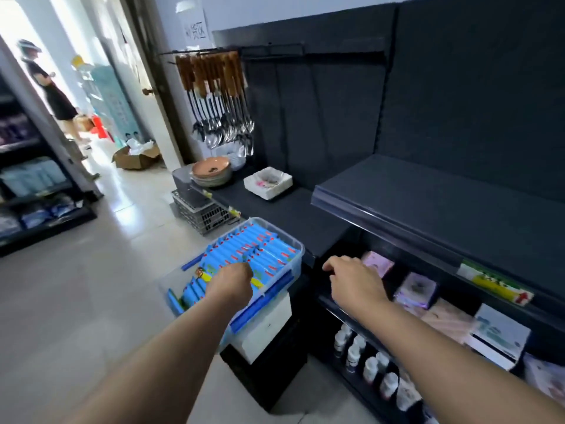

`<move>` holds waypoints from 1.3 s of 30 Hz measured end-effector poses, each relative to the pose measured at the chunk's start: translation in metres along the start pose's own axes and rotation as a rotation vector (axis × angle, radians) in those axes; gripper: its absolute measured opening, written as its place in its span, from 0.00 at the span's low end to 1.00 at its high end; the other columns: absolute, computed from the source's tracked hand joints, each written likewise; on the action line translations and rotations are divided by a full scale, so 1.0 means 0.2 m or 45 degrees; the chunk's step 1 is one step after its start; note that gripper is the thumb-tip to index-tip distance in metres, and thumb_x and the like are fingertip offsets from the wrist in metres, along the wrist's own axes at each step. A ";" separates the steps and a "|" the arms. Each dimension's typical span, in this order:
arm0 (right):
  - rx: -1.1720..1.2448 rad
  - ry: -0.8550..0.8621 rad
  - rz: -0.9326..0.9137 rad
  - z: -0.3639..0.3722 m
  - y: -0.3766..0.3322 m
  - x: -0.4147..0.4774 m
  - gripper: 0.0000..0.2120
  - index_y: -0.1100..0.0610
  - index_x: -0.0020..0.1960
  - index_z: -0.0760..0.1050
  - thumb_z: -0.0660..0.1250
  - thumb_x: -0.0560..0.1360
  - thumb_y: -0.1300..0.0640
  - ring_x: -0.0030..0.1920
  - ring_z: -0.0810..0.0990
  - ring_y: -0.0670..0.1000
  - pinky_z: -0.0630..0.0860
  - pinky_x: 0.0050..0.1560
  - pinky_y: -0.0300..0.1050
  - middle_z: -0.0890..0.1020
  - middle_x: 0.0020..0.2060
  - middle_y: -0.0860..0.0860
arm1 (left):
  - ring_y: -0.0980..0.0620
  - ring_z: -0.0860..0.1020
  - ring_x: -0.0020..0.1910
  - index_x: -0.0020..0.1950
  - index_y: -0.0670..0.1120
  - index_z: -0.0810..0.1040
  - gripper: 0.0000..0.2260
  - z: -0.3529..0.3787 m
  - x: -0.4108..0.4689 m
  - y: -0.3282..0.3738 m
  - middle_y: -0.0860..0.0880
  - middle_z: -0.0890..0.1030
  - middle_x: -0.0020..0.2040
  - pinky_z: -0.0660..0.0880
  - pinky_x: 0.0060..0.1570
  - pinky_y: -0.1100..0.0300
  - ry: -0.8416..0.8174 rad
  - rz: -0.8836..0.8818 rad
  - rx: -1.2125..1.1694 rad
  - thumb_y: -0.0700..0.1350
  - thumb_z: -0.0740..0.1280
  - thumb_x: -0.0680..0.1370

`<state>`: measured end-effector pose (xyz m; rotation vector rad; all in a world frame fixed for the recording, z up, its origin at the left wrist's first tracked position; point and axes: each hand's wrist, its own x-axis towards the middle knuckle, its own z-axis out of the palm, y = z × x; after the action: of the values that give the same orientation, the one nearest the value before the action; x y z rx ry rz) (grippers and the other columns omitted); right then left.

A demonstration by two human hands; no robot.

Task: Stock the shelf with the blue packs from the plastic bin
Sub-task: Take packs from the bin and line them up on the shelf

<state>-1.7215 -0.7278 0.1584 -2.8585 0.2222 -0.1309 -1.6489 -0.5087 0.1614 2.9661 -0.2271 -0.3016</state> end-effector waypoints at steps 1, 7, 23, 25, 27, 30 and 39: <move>-0.009 -0.029 -0.026 0.04 -0.04 0.04 0.17 0.46 0.62 0.70 0.59 0.77 0.60 0.62 0.71 0.51 0.68 0.58 0.48 0.75 0.60 0.46 | 0.43 0.77 0.58 0.60 0.47 0.76 0.15 0.01 0.01 -0.07 0.43 0.78 0.59 0.74 0.49 0.55 -0.016 -0.058 -0.003 0.38 0.58 0.77; -0.018 -0.214 -0.134 0.28 -0.20 0.32 0.13 0.46 0.60 0.71 0.58 0.77 0.56 0.63 0.71 0.52 0.67 0.58 0.48 0.76 0.60 0.47 | 0.42 0.76 0.60 0.62 0.46 0.76 0.17 0.06 0.15 -0.31 0.42 0.77 0.61 0.74 0.55 0.53 -0.081 -0.226 -0.001 0.37 0.58 0.76; -0.018 -0.554 -0.135 0.69 -0.34 0.91 0.19 0.47 0.63 0.73 0.57 0.77 0.62 0.57 0.77 0.53 0.75 0.53 0.47 0.77 0.60 0.48 | 0.45 0.75 0.60 0.66 0.48 0.74 0.19 0.15 0.74 -0.51 0.45 0.77 0.62 0.75 0.56 0.52 -0.144 -0.238 -0.065 0.36 0.58 0.77; -0.029 -0.562 -0.118 0.76 -0.37 0.94 0.18 0.48 0.65 0.73 0.57 0.78 0.62 0.58 0.77 0.53 0.75 0.53 0.47 0.77 0.61 0.49 | 0.45 0.75 0.61 0.67 0.49 0.73 0.19 0.16 0.80 -0.55 0.46 0.77 0.62 0.75 0.56 0.52 -0.149 -0.223 -0.071 0.36 0.58 0.77; -0.052 -0.552 -0.090 0.82 -0.41 0.98 0.19 0.49 0.66 0.72 0.57 0.78 0.62 0.58 0.77 0.53 0.75 0.53 0.48 0.77 0.62 0.49 | 0.45 0.75 0.61 0.67 0.49 0.72 0.21 0.18 0.85 -0.59 0.45 0.77 0.62 0.74 0.54 0.53 -0.159 -0.186 -0.084 0.35 0.58 0.77; -0.081 -0.568 -0.009 0.90 -0.47 1.00 0.20 0.51 0.66 0.71 0.58 0.76 0.64 0.58 0.77 0.55 0.75 0.51 0.47 0.77 0.60 0.51 | 0.45 0.75 0.61 0.67 0.49 0.73 0.21 0.20 0.95 -0.67 0.47 0.77 0.63 0.74 0.56 0.54 -0.215 -0.084 -0.119 0.35 0.59 0.76; -0.364 -0.515 0.221 1.08 -0.64 1.05 0.16 0.53 0.58 0.74 0.66 0.71 0.61 0.56 0.75 0.54 0.72 0.53 0.47 0.76 0.54 0.51 | 0.47 0.74 0.64 0.67 0.49 0.74 0.19 0.26 1.16 -0.87 0.49 0.76 0.65 0.73 0.60 0.54 -0.320 0.136 -0.228 0.37 0.59 0.78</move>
<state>-1.4739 -0.5834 0.0013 -3.0416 0.4305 0.5498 -1.4119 -0.3837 0.0388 2.7240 -0.3653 -0.6452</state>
